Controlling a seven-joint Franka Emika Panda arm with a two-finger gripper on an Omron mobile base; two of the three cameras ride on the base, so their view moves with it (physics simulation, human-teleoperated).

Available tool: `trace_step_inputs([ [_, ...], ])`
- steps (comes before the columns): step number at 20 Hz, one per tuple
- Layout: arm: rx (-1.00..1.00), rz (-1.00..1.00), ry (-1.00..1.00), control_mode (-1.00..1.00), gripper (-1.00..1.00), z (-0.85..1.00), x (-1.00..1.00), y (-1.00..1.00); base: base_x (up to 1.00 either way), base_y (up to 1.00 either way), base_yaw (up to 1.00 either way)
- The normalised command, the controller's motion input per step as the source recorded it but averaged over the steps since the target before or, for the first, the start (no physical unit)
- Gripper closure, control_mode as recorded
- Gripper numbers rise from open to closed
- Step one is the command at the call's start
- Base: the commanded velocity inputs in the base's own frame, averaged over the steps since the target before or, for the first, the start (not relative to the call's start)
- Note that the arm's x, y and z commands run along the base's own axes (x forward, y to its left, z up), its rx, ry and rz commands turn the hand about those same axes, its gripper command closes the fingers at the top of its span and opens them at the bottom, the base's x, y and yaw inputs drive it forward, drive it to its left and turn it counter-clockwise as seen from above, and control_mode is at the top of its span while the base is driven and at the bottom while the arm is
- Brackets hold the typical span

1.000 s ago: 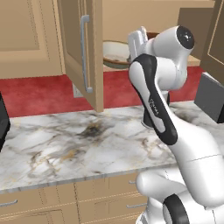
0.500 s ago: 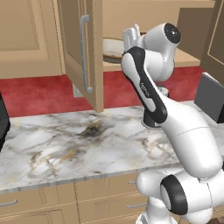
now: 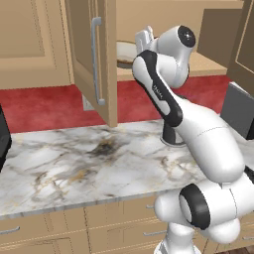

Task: Open the cabinet. Pick the bowls from the counter and place them in the cabinet. Then close the cabinet.

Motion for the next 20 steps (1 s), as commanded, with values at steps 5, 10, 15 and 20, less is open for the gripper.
trace_step_inputs([
  [5, -0.04, 0.0, -0.03, -1.0, 1.0, -0.05, 0.26, 0.05, 0.0, 0.0, 0.0],
  [10, -0.03, 0.0, 0.0, -1.0, 1.0, 0.0, 0.27, 0.0, 0.0, 0.0, 0.0],
  [15, -0.03, 0.0, 0.02, -1.0, 1.0, 0.0, 0.27, 0.0, 0.0, 0.0, 0.0],
  [20, -0.06, 0.0, 0.05, -1.0, 1.0, 0.0, 0.41, 0.02, 0.0, 0.0, 0.0],
])
